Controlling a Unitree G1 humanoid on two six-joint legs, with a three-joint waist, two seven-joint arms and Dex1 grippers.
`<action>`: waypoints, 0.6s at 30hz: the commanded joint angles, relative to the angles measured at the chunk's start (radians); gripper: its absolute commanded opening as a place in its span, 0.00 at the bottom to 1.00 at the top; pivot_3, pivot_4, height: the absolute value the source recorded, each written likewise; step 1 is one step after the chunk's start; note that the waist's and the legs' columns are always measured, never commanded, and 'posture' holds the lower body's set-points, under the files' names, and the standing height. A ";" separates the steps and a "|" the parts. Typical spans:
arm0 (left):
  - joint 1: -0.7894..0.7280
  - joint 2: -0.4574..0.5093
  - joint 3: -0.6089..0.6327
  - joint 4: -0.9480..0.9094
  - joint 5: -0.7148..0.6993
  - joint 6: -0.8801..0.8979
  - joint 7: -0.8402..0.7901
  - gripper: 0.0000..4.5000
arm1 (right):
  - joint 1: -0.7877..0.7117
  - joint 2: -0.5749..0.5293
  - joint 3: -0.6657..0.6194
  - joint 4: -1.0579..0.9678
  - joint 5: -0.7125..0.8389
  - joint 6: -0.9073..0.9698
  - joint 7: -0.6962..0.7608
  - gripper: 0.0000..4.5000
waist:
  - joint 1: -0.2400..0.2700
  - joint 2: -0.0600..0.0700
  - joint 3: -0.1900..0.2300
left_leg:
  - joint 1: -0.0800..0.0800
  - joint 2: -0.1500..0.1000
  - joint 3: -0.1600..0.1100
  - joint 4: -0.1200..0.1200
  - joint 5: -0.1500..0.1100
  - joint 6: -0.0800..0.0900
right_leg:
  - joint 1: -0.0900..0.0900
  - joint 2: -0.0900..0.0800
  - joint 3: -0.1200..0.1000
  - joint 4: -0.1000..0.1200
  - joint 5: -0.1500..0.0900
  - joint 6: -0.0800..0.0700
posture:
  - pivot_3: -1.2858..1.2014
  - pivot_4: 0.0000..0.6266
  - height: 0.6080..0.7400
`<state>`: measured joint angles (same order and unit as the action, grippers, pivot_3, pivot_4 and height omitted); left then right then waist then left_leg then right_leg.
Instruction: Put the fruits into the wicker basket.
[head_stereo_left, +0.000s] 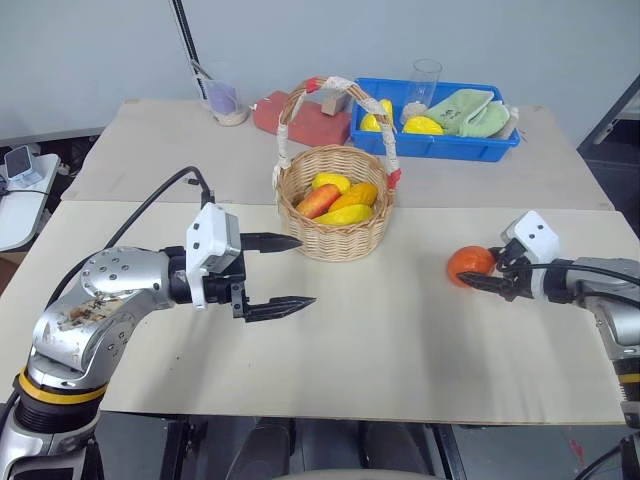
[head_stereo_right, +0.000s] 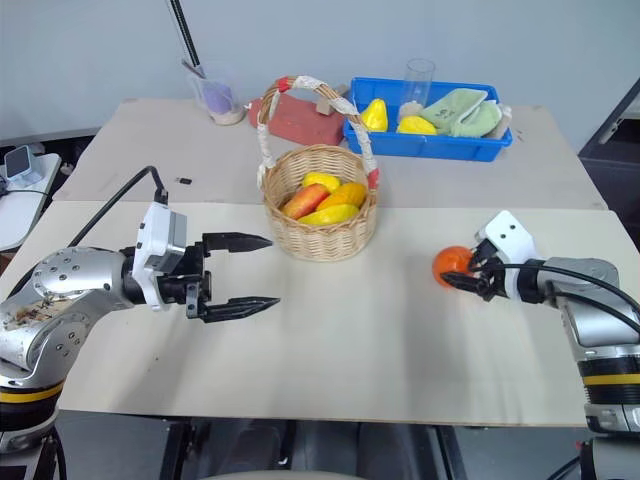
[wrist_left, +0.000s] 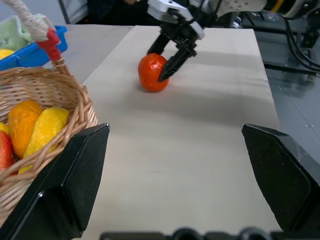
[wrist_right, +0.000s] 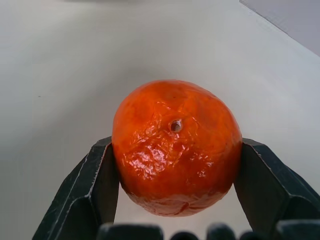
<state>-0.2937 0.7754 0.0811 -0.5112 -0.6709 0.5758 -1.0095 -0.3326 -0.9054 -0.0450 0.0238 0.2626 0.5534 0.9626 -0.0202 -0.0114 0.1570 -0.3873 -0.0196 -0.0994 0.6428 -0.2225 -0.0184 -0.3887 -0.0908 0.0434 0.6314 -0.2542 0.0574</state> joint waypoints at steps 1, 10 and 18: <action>0.078 -0.008 0.123 -0.018 -0.016 -0.037 0.044 1.00 | -0.026 -0.024 -0.039 -0.274 0.159 0.115 0.072 0.65 | -0.004 0.001 0.000 | 0.000 0.000 0.000 0.000 0.000 0.000 | 0.000 0.000 0.000 0.000 0.000 0.000 | 0.52 0.24 1.00; 0.236 -0.037 0.300 -0.048 -0.073 -0.032 0.133 1.00 | -0.344 0.415 0.115 -0.356 0.244 0.255 -0.240 0.65 | -0.010 -0.002 0.001 | 0.002 0.002 -0.001 -0.001 0.000 0.000 | 0.001 0.001 0.000 0.001 0.000 -0.001 | 0.52 0.24 1.00; 0.242 -0.041 0.347 -0.086 -0.157 -0.011 0.192 1.00 | -0.473 0.662 0.190 -0.079 0.025 0.034 -0.471 0.65 | 0.005 -0.002 0.001 | 0.001 0.000 -0.001 -0.001 0.001 -0.001 | -0.002 0.000 0.000 0.002 0.001 -0.002 | 0.52 0.24 1.00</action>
<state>-0.0490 0.7306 0.4029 -0.5595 -0.8056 0.5720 -0.8309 -0.7723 -0.2565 0.1522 -0.0873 0.3355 0.6733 0.5372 -0.0152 -0.0133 0.1581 -0.3866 -0.0192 -0.1009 0.6417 -0.2211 -0.0211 -0.3915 -0.0904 0.0432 0.6336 -0.2531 0.0556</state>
